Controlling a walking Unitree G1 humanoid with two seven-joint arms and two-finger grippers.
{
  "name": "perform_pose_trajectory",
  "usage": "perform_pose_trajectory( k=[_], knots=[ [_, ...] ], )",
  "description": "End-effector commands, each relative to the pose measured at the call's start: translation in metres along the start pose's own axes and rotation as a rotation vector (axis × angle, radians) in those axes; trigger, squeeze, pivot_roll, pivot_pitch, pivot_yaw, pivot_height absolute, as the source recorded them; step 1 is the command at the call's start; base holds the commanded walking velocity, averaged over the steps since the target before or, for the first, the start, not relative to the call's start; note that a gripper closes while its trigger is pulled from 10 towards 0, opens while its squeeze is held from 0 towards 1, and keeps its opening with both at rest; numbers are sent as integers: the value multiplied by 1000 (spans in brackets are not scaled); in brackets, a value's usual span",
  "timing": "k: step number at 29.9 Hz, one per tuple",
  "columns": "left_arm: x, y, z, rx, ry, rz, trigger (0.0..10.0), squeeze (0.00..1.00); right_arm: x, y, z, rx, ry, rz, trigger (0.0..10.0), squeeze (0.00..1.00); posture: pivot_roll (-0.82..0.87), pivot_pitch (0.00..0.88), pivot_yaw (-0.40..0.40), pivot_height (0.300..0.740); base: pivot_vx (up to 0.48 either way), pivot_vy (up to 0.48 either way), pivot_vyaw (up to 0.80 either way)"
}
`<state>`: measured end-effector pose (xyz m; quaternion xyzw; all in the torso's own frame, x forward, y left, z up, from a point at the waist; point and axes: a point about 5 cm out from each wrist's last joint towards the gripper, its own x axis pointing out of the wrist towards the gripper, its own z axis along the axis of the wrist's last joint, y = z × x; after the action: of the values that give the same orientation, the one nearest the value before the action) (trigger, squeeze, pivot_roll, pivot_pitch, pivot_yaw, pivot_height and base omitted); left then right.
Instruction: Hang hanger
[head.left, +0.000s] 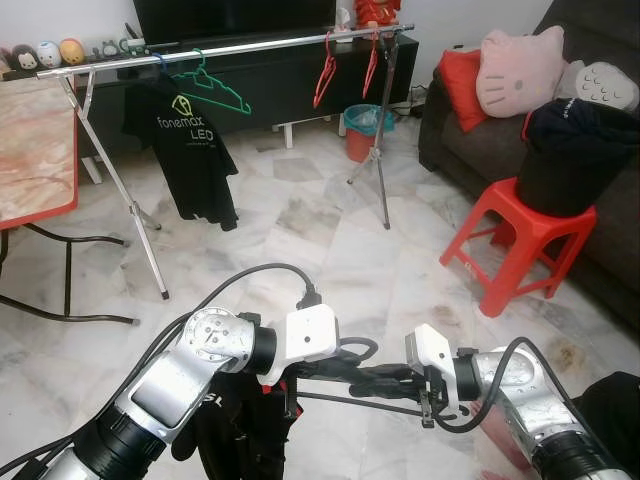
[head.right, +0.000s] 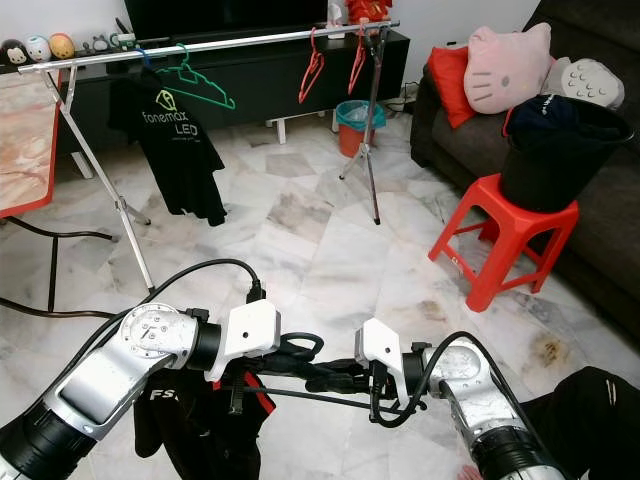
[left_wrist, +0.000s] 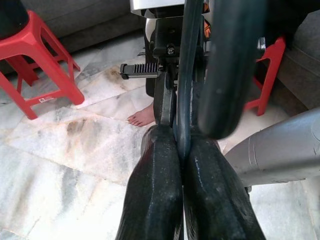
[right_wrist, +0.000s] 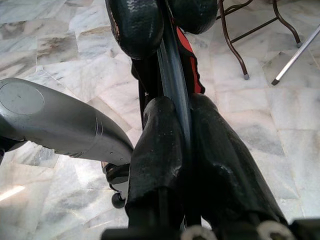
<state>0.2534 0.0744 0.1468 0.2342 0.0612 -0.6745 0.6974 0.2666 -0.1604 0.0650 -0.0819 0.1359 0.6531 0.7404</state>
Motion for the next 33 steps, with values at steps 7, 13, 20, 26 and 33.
perform_pose_trajectory(
  k=[7, 13, 20, 26, 33],
  knots=[
    [-1, -6, 8, 18, -20, -74, 9804, 1000, -3, -7, 4, -11, -10, -45, 0, 0, -22, 0, -37, 740, 0, 0, 0],
    [-2, -4, 7, 10, -22, -66, 10000, 1000, 0, -7, 4, -15, -13, -51, 0, 0, -23, 0, -38, 740, 0, 0, 0],
    [-8, 2, 12, 9, -39, -33, 10000, 1000, 0, -6, 4, -14, -12, -47, 0, 0, -19, 0, -39, 740, 0, 0, 0],
    [-12, 9, 10, 21, -26, 28, 10000, 1000, 2, -6, 4, -12, -18, -49, 0, 0, -18, 0, -38, 740, 0, 0, 0],
    [-20, 20, 0, 46, 31, 144, 10000, 0, 3, -5, 2, -10, -17, -53, 0, 0, -15, 0, -38, 740, 0, 0, 0]
  ],
)
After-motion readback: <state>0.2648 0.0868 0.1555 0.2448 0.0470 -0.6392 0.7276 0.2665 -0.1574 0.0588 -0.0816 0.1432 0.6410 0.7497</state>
